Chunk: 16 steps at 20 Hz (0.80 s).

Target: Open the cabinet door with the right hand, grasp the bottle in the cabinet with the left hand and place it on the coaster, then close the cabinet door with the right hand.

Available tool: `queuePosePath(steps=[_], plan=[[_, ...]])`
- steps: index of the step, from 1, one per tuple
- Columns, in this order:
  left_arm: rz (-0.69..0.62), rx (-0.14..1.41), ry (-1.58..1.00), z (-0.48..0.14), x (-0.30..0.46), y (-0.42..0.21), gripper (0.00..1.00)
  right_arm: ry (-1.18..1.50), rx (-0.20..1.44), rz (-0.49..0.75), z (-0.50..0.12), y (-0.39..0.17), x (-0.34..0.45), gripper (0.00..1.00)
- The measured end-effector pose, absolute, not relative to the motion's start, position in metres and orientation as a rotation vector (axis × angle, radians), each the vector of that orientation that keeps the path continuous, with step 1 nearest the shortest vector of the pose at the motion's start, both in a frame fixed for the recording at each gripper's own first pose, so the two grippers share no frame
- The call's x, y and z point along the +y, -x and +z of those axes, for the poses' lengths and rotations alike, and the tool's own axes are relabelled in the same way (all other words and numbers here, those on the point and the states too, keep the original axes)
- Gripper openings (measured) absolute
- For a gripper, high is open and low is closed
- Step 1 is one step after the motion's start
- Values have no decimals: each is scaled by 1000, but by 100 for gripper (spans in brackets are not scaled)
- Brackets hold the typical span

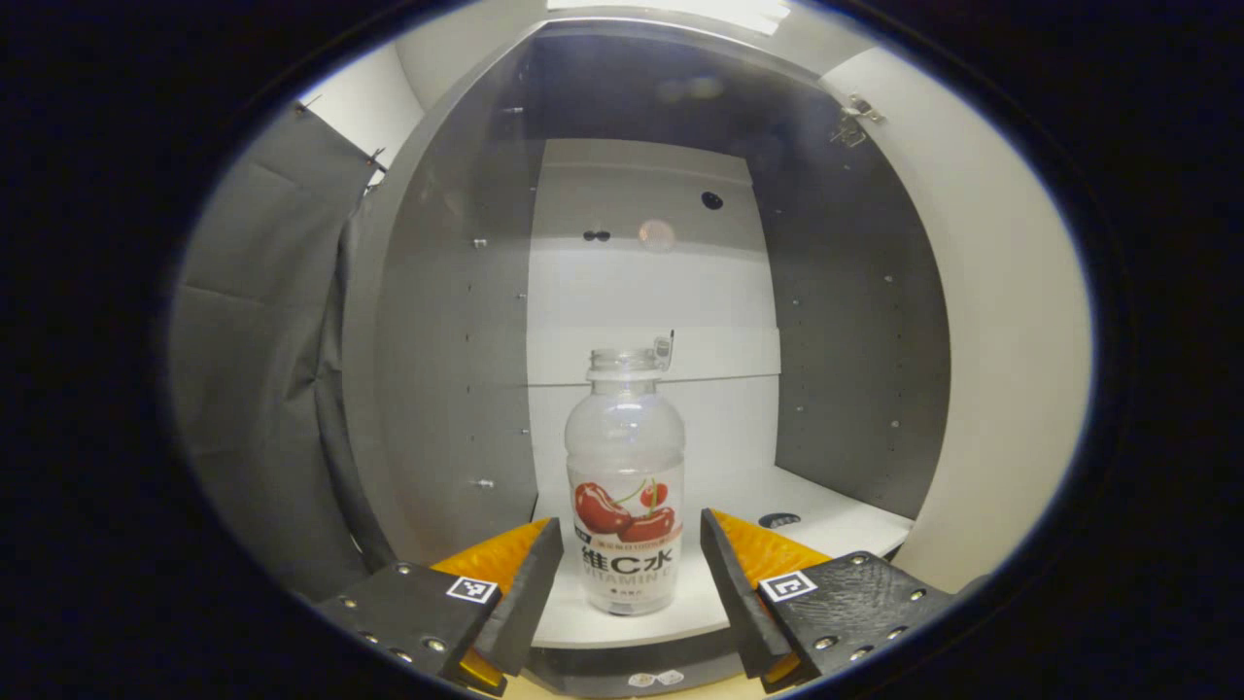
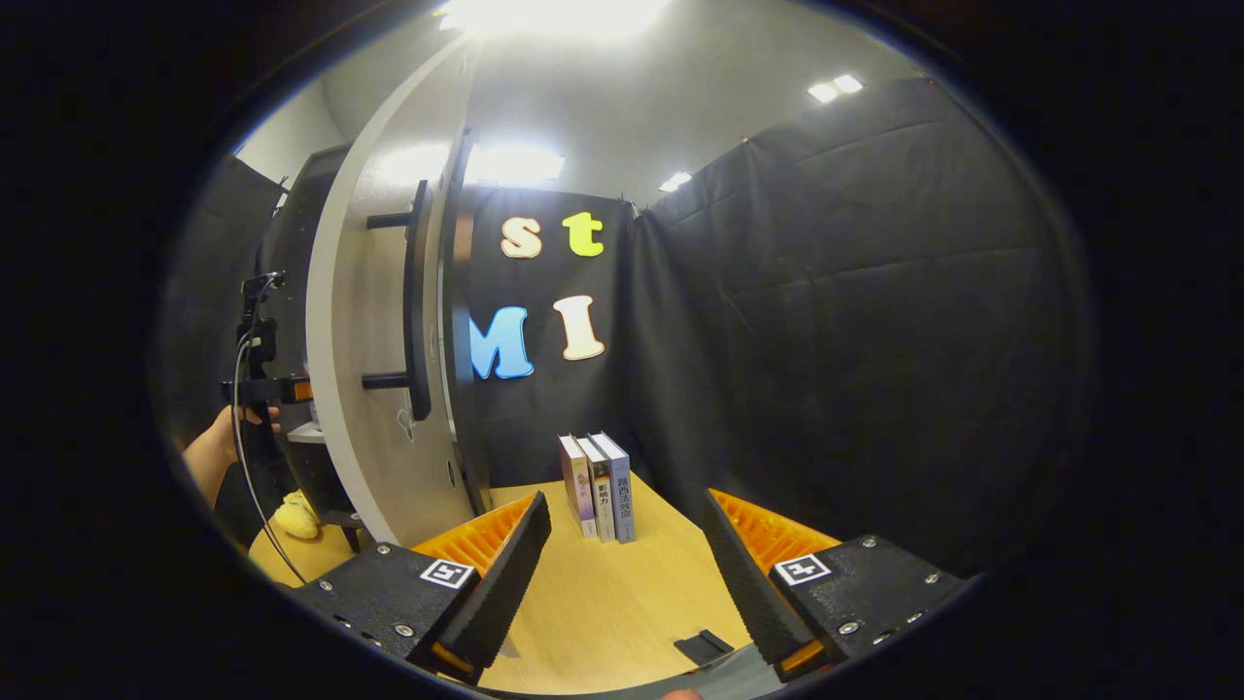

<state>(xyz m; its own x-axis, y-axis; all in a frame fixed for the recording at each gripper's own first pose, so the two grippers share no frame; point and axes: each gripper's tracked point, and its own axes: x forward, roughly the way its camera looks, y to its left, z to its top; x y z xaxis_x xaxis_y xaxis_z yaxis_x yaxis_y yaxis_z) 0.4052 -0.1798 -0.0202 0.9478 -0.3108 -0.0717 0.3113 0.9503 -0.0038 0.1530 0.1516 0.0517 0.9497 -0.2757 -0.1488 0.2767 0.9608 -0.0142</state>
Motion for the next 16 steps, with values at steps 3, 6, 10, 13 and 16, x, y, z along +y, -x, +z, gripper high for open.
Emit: queuePosePath(steps=[3, 6, 10, 13, 16], plan=[[-277, 57, -9, -18, -176, -413, 81, 13, 152, -286, 53, -153, 149, 96], [-268, 53, -8, -17, -175, -415, 81, 14, 155, -283, 52, -153, 149, 96], [-287, 71, -24, -21, -181, -412, 81, -9, 164, -284, 51, -154, 149, 96], [-281, 68, -31, -20, -184, -417, 81, -24, 166, -285, 53, -152, 151, 94], [-236, 54, -25, -21, -178, -426, 78, -14, 157, -294, 56, -151, 146, 96]])
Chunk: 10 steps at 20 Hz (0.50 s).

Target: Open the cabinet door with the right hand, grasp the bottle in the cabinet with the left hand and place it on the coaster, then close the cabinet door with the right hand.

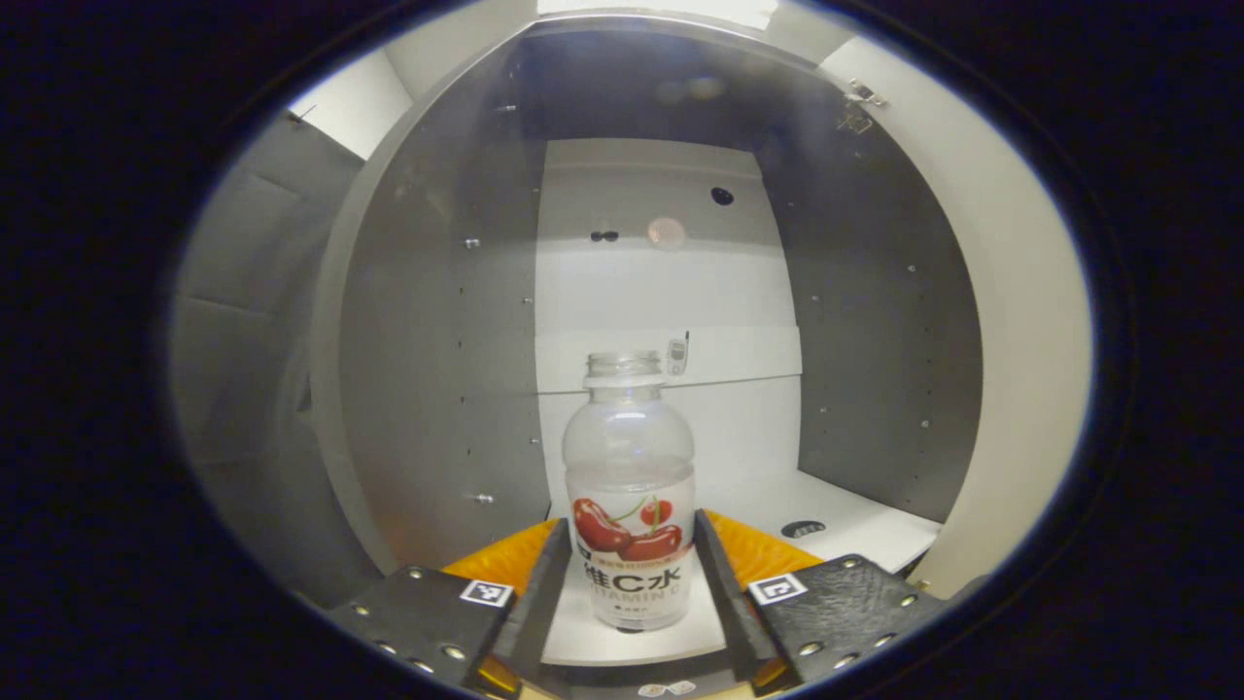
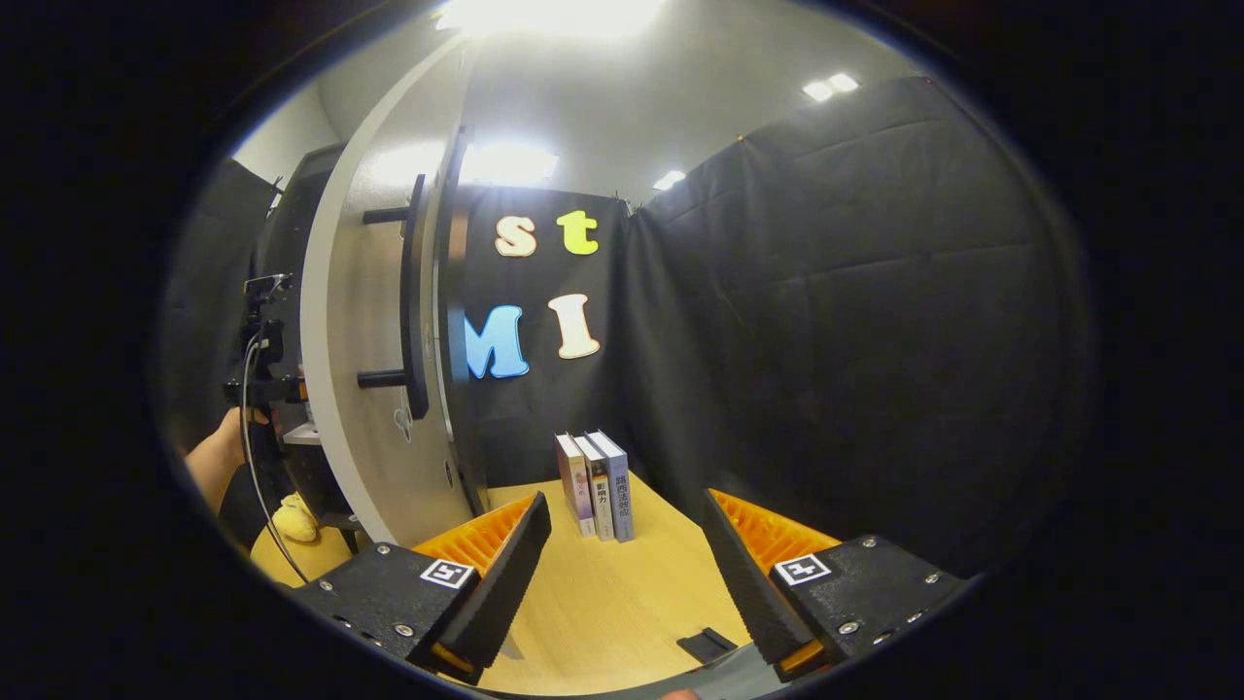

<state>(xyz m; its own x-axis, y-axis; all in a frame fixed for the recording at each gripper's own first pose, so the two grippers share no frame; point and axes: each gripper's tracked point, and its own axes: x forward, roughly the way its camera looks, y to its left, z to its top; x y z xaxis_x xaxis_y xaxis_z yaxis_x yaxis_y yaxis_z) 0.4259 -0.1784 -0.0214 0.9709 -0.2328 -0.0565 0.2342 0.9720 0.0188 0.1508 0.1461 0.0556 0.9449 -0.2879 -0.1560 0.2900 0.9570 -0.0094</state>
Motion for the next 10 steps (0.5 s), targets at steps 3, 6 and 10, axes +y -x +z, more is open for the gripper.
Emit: queuePosePath(steps=[3, 6, 10], plan=[[-227, 54, -22, -19, -174, -417, 69, -8, 150, -300, 57, -150, 144, 96], [-229, 27, -5, -6, -172, -407, 59, -21, 144, -291, 58, -152, 145, 96], [-227, -26, -1, 15, -165, -384, 65, -19, 134, -253, 61, -154, 148, 96]])
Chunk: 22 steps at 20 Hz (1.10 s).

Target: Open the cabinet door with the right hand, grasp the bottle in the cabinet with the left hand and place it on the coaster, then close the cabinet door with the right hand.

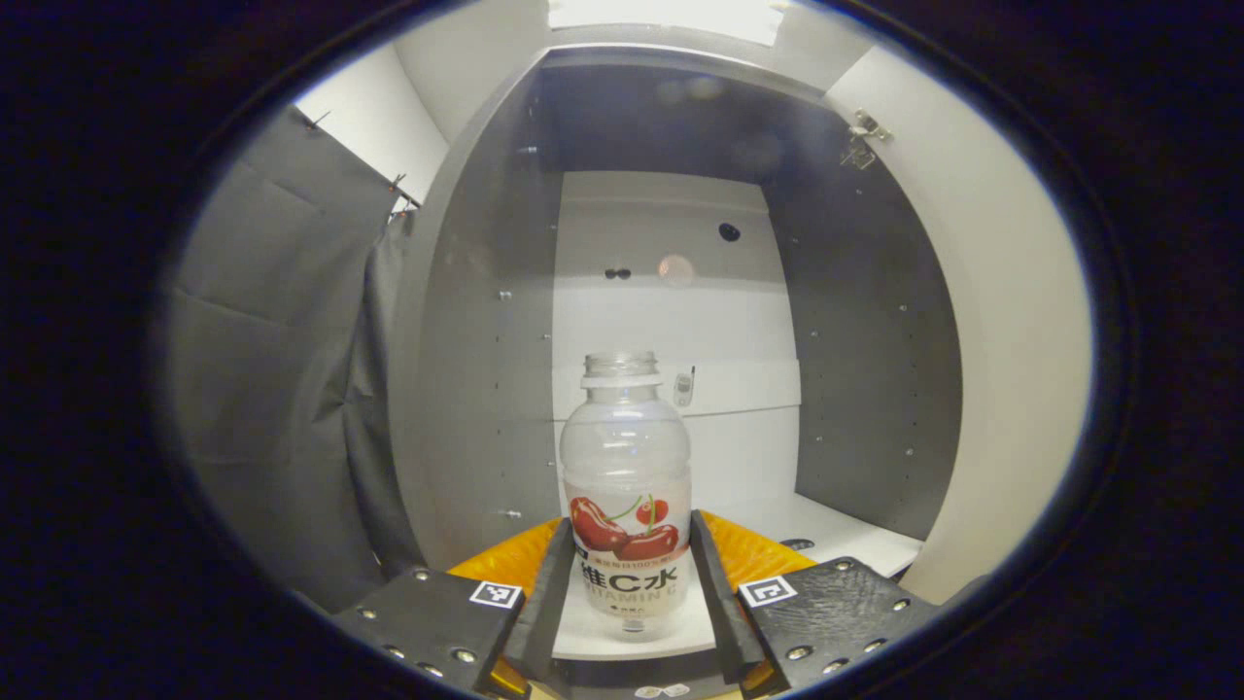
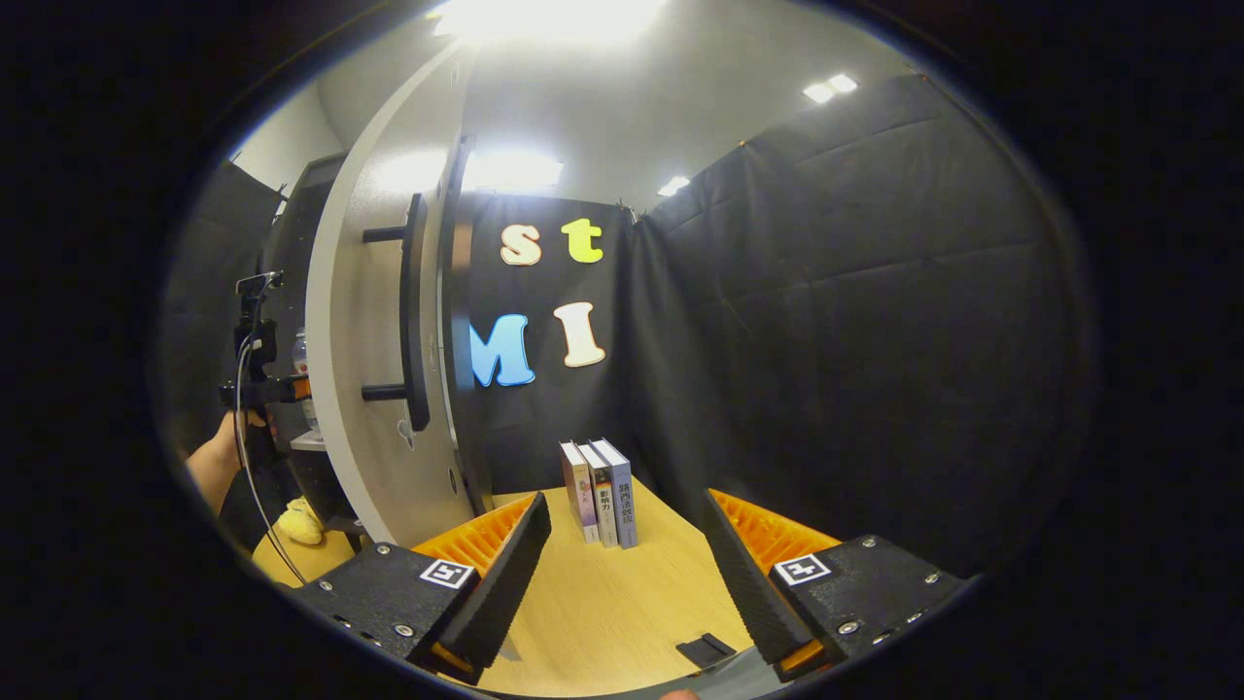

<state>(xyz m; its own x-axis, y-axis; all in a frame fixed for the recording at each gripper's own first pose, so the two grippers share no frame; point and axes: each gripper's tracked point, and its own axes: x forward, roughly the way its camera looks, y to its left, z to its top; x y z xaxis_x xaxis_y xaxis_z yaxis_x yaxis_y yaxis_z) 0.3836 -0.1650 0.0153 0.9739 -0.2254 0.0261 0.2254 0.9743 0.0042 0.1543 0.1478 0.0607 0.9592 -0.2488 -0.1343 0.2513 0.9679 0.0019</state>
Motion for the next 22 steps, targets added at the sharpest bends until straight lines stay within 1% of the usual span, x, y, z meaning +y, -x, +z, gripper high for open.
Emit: queuePosePath(steps=[8, 20, 21, 22], plan=[[-197, -60, -14, 34, -151, -322, 66, -32, 128, -167, 66, -154, 153, 96], [-157, -80, 19, 39, -127, -235, 66, -32, 134, -70, 67, -146, 157, 96], [-155, -84, 21, 39, -124, -227, 66, -31, 131, -64, 69, -145, 158, 94], [-151, -86, 19, 40, -123, -221, 66, -29, 126, -56, 69, -144, 156, 96]])
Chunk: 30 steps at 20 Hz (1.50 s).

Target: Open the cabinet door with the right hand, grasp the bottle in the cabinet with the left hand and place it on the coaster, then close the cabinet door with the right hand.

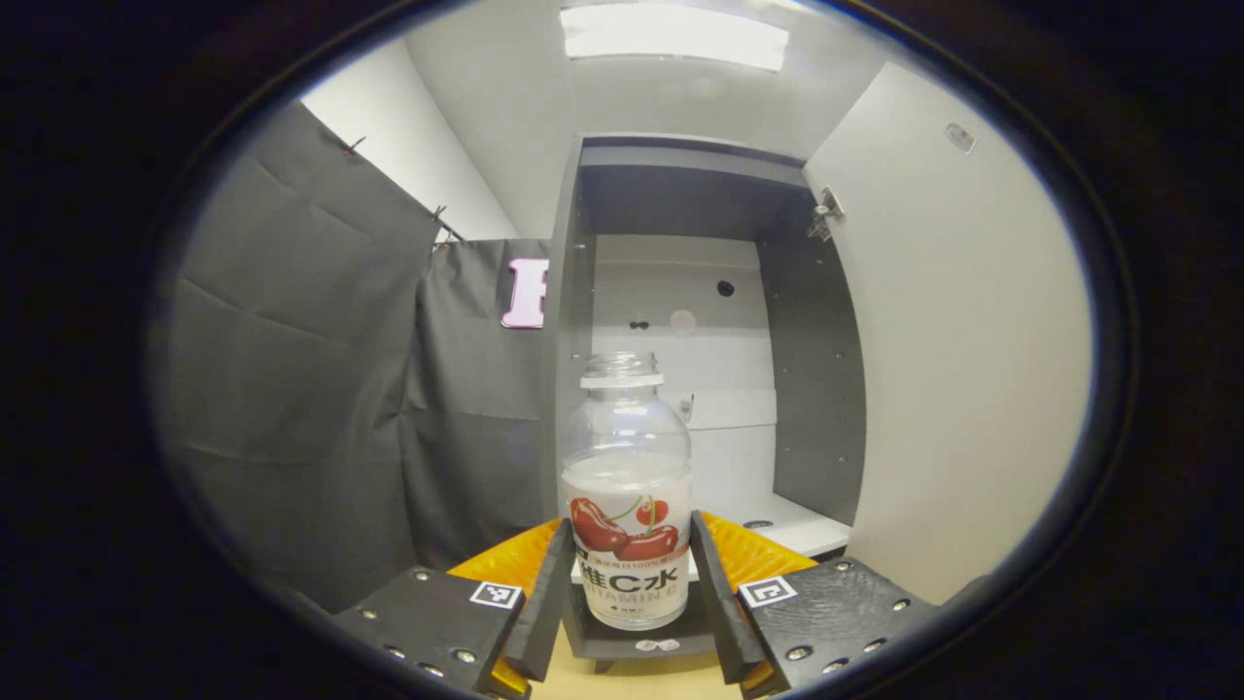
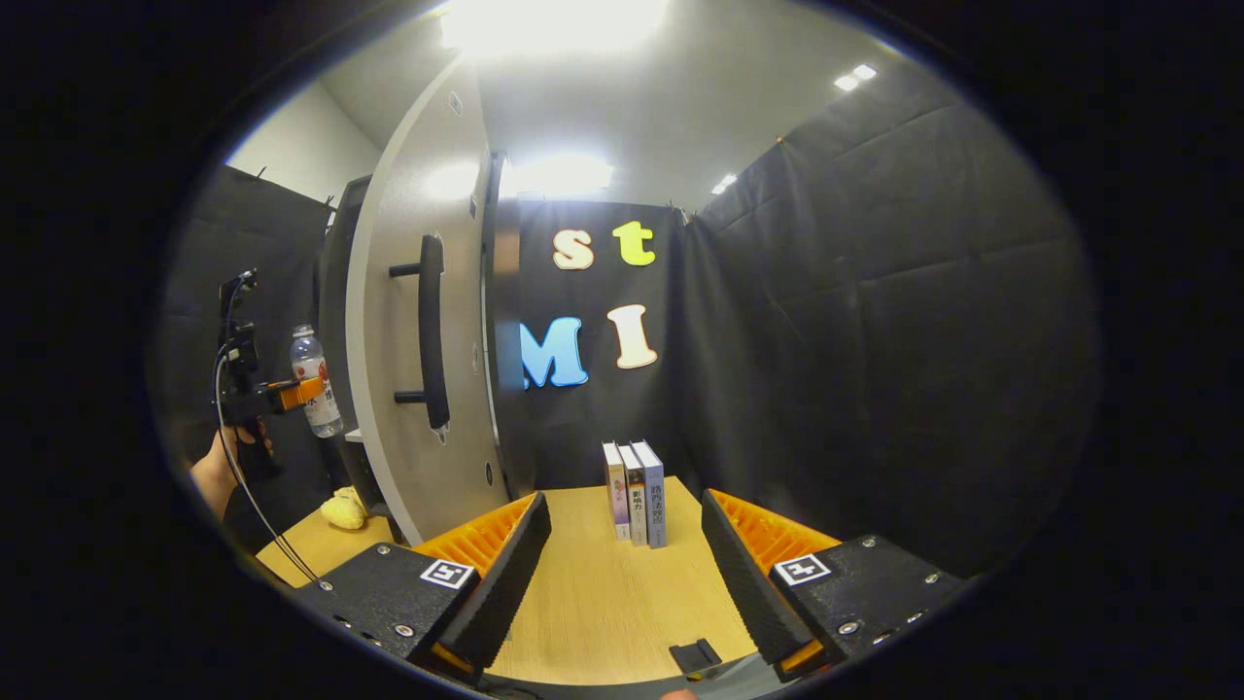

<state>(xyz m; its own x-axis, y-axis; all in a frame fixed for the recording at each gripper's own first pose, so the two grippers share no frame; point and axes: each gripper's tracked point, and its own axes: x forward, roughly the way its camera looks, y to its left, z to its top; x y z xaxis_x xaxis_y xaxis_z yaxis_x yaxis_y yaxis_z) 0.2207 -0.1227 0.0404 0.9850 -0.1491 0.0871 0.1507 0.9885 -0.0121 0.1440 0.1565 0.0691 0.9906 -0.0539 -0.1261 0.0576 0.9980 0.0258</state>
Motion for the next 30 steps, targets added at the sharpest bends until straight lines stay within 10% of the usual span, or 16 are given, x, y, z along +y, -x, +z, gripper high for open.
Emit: queuePosePath(steps=[30], plan=[[-130, 46, 59, -122, -92, -30, 70, -14, 147, 69, 56, -133, 170, 96]])
